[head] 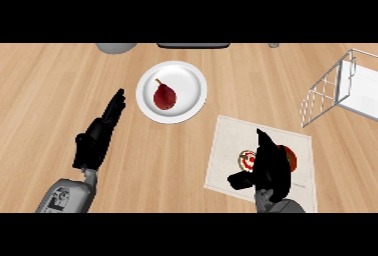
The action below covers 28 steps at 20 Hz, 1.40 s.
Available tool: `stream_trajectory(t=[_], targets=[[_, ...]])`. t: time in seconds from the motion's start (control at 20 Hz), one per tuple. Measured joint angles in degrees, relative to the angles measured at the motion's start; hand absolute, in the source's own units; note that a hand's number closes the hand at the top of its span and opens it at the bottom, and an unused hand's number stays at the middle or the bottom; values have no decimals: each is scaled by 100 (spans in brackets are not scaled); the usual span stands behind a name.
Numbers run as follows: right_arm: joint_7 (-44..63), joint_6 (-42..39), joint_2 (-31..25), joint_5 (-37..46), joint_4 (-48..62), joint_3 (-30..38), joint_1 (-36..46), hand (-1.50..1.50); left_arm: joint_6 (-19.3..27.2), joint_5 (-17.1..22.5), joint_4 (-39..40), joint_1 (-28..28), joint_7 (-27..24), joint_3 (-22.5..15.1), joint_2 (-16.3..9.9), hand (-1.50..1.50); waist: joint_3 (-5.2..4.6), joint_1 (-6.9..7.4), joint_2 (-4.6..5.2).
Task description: Pick the cupcake from the placemat and place it in the tiered shelf
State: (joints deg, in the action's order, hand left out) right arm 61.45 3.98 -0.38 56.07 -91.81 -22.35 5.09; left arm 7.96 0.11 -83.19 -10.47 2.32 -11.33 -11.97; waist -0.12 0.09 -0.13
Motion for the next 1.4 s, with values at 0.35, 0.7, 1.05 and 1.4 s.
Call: stream_trajectory(t=[0.35,0.7,1.05,1.4], targets=[[-165,-178,-48,205,45,-73,-30,150,-185,-51,205,-122,-74,247,58,0,-21,-7,-21],[-326,-28,-43,537,-4,-99,-162,150,-332,-179,-94,34,74,351,144,0,-25,-3,-30],[-456,-332,-61,347,-172,340,210,150,-384,-373,42,10,1,469,349,0,1,-8,0],[-568,514,14,276,-785,321,469,150,-410,-432,-7,143,-99,481,381,0,11,-21,0]])
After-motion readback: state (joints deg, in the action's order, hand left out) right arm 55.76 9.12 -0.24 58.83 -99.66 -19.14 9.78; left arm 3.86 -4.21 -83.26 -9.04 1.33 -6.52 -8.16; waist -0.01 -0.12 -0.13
